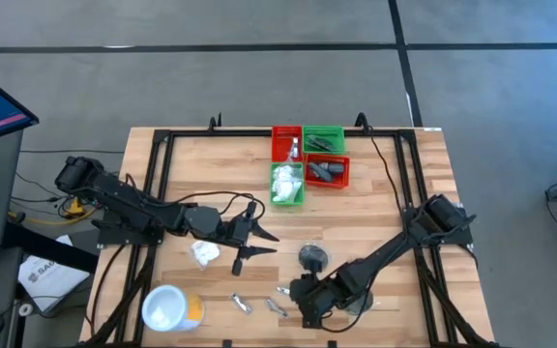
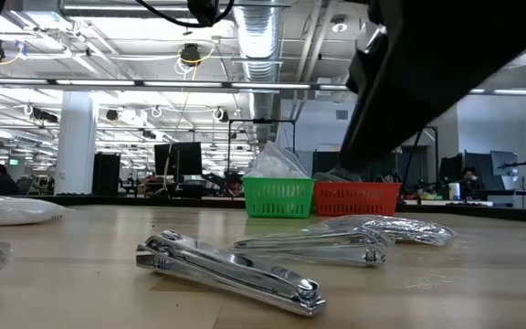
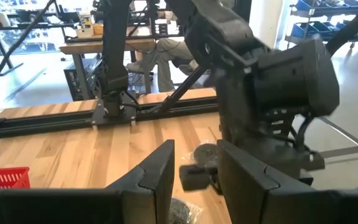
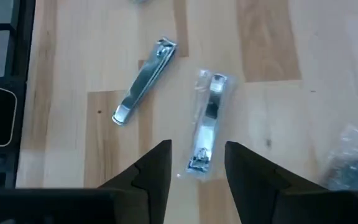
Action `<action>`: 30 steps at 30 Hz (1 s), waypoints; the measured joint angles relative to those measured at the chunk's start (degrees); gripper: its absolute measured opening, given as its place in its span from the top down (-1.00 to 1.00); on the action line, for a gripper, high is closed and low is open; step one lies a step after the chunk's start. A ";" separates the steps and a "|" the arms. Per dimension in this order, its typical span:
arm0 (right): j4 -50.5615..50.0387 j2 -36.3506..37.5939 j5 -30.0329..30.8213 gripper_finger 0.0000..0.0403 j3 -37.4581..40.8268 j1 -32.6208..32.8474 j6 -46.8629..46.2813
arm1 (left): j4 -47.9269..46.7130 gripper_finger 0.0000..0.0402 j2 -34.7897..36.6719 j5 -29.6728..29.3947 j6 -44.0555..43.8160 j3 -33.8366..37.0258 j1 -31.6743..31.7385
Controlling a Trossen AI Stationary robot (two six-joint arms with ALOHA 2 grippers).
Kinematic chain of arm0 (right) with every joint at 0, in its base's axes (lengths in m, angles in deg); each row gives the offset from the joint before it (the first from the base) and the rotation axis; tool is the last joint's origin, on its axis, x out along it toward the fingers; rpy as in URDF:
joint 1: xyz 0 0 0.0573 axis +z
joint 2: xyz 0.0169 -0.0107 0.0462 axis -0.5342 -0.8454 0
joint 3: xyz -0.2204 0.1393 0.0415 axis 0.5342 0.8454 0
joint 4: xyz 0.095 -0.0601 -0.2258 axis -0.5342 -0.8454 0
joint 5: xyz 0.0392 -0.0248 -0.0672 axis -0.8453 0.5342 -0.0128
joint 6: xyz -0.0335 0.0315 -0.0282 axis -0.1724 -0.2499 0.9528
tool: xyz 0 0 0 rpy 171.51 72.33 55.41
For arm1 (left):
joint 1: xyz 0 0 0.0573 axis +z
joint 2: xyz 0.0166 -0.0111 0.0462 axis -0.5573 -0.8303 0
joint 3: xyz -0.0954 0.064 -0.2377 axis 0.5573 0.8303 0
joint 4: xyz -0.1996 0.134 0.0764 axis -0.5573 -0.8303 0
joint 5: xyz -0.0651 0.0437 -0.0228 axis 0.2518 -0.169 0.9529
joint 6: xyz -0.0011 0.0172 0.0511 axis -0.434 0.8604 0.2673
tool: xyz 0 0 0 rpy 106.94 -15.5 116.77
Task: Pick & Place Travel size toiletries
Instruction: Put the nail cutter into the left red bin
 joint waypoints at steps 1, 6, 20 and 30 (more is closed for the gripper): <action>-0.14 -0.26 0.07 0.32 0.05 0.12 0.00 | 0.02 0.43 0.02 0.00 0.00 0.00 0.00; -0.56 -1.06 0.43 0.34 0.10 0.48 -1.06 | -0.06 0.43 0.02 0.00 -0.01 0.00 0.00; 0.59 -1.06 1.78 0.36 0.22 0.79 -2.60 | -0.04 0.43 0.02 0.00 0.00 0.00 0.00; 1.91 -4.18 4.11 0.37 0.41 1.53 -3.80 | -0.04 0.43 0.02 0.00 -0.02 0.00 -0.01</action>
